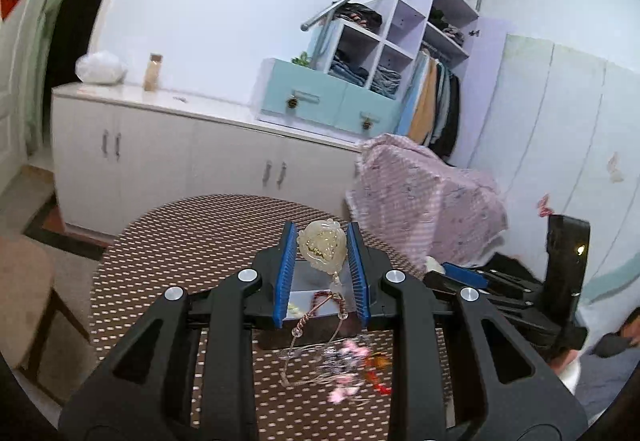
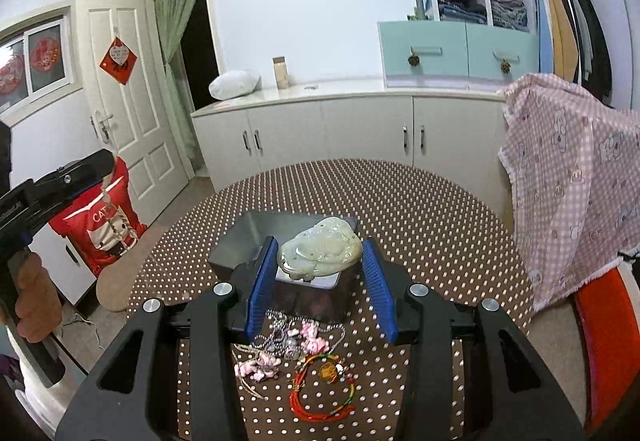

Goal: Organize jewelry
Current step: 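Lift both pendants and carry them over the tin box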

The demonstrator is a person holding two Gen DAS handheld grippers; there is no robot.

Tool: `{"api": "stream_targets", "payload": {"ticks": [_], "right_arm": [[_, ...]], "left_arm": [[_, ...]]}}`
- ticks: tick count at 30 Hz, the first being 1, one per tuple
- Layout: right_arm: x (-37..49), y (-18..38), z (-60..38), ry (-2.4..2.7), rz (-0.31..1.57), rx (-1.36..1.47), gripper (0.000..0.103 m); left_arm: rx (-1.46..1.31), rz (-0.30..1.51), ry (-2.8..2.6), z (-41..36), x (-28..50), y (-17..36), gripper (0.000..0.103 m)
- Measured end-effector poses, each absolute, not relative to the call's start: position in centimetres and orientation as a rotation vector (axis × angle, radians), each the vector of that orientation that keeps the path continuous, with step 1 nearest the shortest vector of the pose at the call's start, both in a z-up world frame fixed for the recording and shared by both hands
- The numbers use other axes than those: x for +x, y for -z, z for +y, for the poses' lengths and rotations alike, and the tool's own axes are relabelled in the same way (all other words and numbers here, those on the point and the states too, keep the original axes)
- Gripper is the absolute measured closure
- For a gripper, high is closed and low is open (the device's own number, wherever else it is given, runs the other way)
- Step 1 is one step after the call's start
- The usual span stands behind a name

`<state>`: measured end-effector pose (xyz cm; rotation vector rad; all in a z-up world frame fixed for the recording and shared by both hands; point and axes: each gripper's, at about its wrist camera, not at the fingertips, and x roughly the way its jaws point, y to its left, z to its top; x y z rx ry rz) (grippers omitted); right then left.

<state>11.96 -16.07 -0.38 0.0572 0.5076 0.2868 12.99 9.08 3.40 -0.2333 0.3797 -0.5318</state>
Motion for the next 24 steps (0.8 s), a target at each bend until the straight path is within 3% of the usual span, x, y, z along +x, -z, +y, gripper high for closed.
{"api": "stream_targets", "payload": {"ticks": [24], "right_arm": [[14.3, -8.0, -17.6, -0.346, 0.416, -0.002, 0.062]], "left_arm": [[-0.172, 0.297, 0.438, 7.6, 15.8, -15.6, 0.077]]}}
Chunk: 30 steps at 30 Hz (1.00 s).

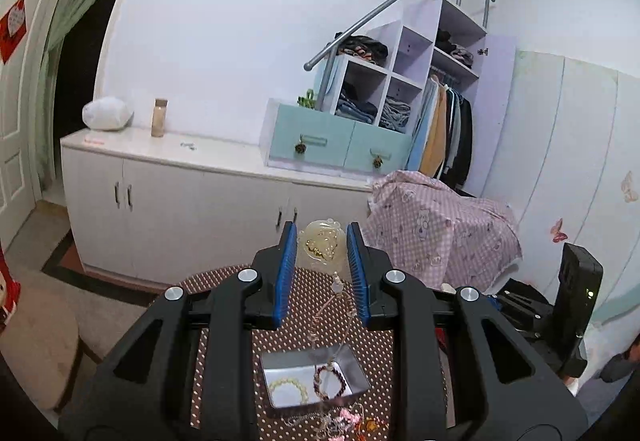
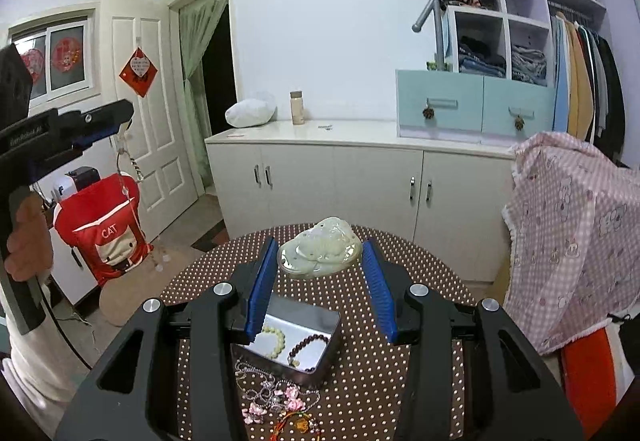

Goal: Organize jewelry
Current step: 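Lift both pendants and carry them over the tin box, then lower both pendants into the tin box and open both grippers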

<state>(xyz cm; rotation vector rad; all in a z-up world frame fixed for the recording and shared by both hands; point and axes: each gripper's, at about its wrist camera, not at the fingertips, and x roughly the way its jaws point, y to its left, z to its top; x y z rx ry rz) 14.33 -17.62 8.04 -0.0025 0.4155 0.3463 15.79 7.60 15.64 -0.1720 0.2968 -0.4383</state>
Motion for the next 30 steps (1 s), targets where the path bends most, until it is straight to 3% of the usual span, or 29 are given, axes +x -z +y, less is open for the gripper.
{"api": "stream_targets", "payload": {"ticks": [18, 24, 30], "right_arm": [[16.2, -13.4, -16.9, -0.372, 0.377, -0.045, 0.062], [17.0, -11.6, -16.5, -0.389, 0.414, -0.036, 0.062], [17.9, -7.3, -16.1, -0.419, 0.512, -0.014, 0.062]], "left_arm": [[-0.17, 0.299, 0.382, 6.5, 18.4, -22.7, 0.077], [-0.178, 0.344, 0.378, 6.1, 19.9, -20.3, 0.077], [-0.17, 0.49, 0.369, 4.9, 22.2, -14.4, 0.077]]}}
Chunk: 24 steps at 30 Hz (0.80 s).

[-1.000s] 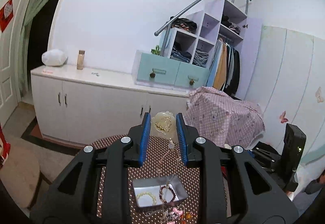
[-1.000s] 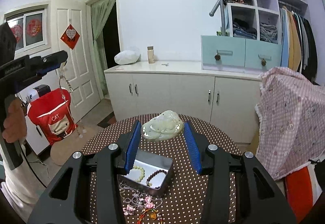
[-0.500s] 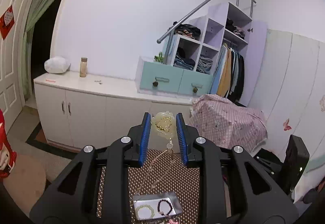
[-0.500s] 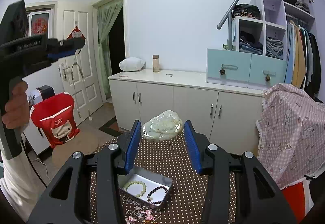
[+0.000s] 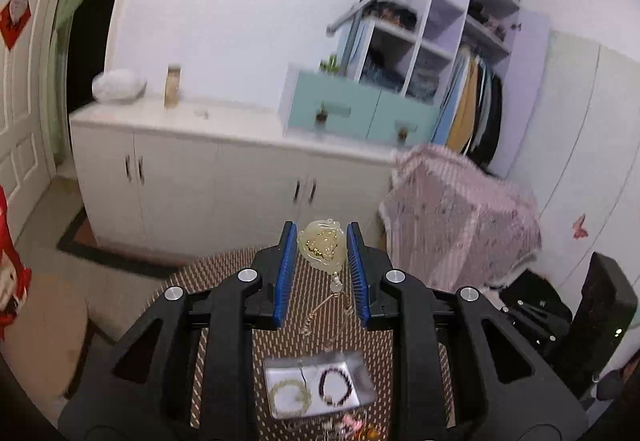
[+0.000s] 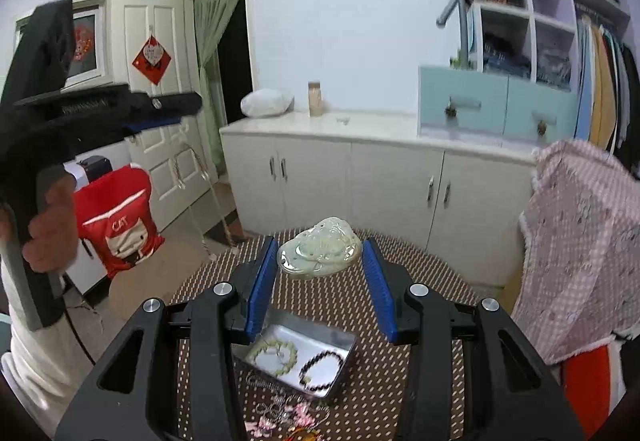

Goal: Organize jewelry
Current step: 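Lower both pendants into the tin box and open both grippers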

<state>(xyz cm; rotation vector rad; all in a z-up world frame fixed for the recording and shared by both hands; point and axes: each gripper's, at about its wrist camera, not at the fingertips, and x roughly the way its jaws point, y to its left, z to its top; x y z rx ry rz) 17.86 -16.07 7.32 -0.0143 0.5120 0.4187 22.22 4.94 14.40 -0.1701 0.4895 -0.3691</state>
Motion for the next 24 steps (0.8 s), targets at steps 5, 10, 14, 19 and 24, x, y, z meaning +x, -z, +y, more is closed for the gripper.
{"api": "stream_targets", "payload": {"ticks": [5, 10, 14, 19, 24], "right_arm": [[19.0, -3.3, -15.8, -0.43, 0.616, 0.012, 0.062], [19.8, 0.0, -15.4, -0.438, 0.714, 0.024, 0.062], [20.4, 1.8, -15.0, -0.454, 0.774, 0.033, 0.062], [20.6, 2.2, -14.2, -0.487, 0.797, 0.023, 0.062], [20.5, 1.6, -14.3, -0.49, 0.779, 0.016, 0.061]], "left_arm": [[-0.162, 0.627, 0.376, 4.0, 23.6, -8.5, 0.077], [-0.137, 0.749, 0.389, 2.9, 24.2, -3.1, 0.077], [-0.113, 0.835, 0.389, 2.2, 24.5, 0.5, 0.077], [-0.049, 0.867, 0.414, 1.6, 24.4, 2.4, 0.076], [-0.004, 0.845, 0.42, 1.5, 24.1, 2.6, 0.046]]}}
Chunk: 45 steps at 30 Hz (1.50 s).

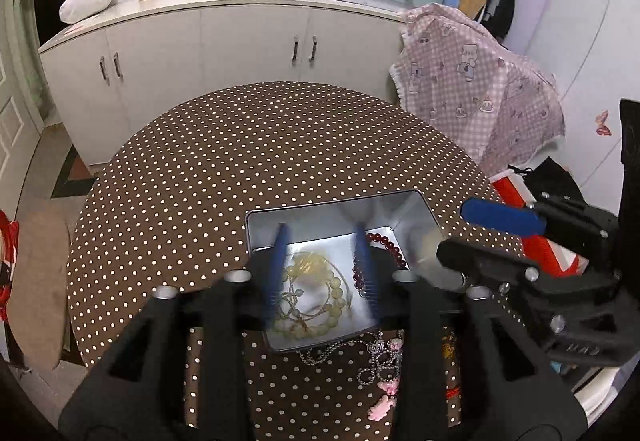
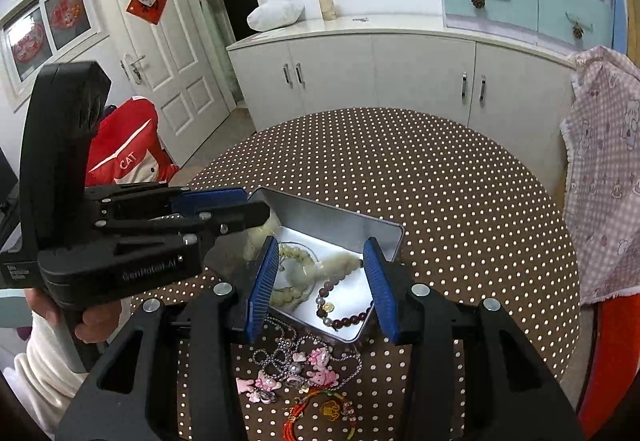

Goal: Organize jewelry
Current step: 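Lower both pendants into the tin box and open both grippers, then grasp the small pink charm with the left gripper while the right approaches the cord bracelet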

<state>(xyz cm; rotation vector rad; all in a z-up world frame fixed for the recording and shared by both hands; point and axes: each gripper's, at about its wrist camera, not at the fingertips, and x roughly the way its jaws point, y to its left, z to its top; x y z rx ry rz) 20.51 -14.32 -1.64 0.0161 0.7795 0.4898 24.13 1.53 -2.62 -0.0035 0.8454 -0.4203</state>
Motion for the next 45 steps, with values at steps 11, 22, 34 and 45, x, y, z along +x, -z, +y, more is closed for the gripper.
{"api": "stream_targets", "payload": {"ticks": [11, 22, 34, 45], "right_arm": [[21.0, 2.0, -14.9, -0.467, 0.785, 0.013, 0.061], [20.3, 1.9, -15.5, -0.451, 0.773, 0.022, 0.055], [15.0, 3.3, -19.2, -0.343, 0.696, 0.06, 0.022], [11.0, 7.1, -20.0, -0.196, 0.691, 0.119, 0.008]], "left_arm": [[0.015, 0.839, 0.412, 1.8, 24.1, 3.1, 0.04], [0.024, 0.832, 0.432, 2.2, 22.6, 3.3, 0.04], [0.077, 0.842, 0.473, 2.2, 17.1, 4.9, 0.033], [0.105, 0.892, 0.558, 1.2, 13.4, 9.4, 0.033]]}}
